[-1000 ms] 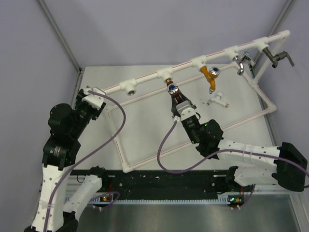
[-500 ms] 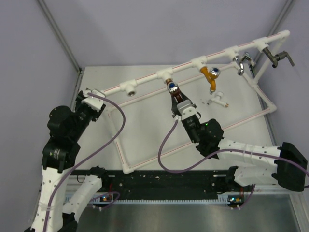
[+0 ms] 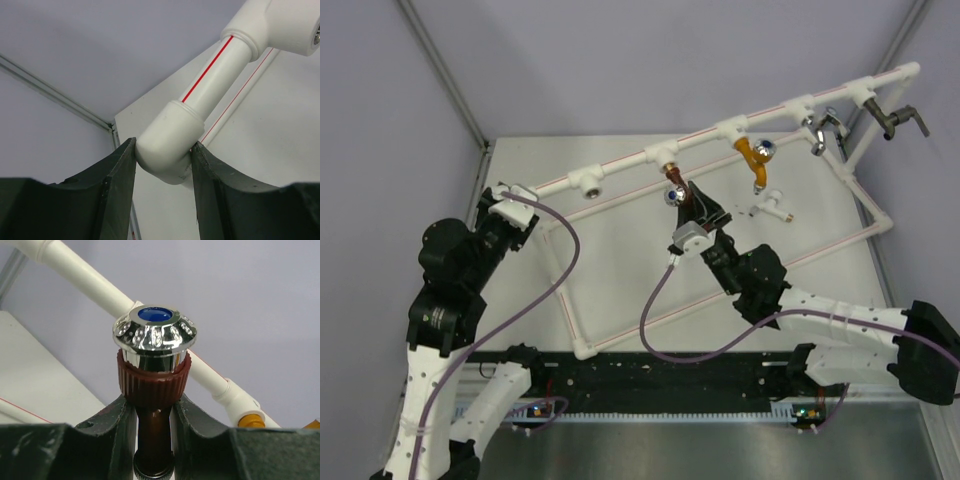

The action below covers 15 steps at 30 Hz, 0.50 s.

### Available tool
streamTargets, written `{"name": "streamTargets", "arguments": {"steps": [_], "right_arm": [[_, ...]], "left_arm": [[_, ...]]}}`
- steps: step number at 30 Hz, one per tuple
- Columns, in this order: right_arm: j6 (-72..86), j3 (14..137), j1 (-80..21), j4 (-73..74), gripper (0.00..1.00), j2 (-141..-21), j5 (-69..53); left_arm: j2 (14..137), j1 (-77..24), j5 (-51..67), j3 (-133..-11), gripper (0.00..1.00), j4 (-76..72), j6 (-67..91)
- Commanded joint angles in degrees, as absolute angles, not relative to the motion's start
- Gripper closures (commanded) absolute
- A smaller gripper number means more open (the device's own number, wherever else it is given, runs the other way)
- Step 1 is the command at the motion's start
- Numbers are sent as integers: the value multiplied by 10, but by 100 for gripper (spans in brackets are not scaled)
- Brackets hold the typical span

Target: Install the water faucets

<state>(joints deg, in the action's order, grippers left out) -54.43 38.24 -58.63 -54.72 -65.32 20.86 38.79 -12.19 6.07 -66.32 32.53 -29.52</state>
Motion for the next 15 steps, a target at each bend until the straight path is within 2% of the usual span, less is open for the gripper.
{"name": "streamTargets", "arguments": {"steps": [1, 9, 15], "right_arm": [[-606, 367, -562, -467, 100, -653, 214], [-655, 409, -568, -426, 100, -663, 222], [-721, 454, -605, -365, 100, -682, 282]], "left_arm": [[384, -142, 128, -667, 88, 314, -260], [392, -142, 138, -679, 88, 319, -256], [397, -142, 144, -686, 88, 322, -252]]}}
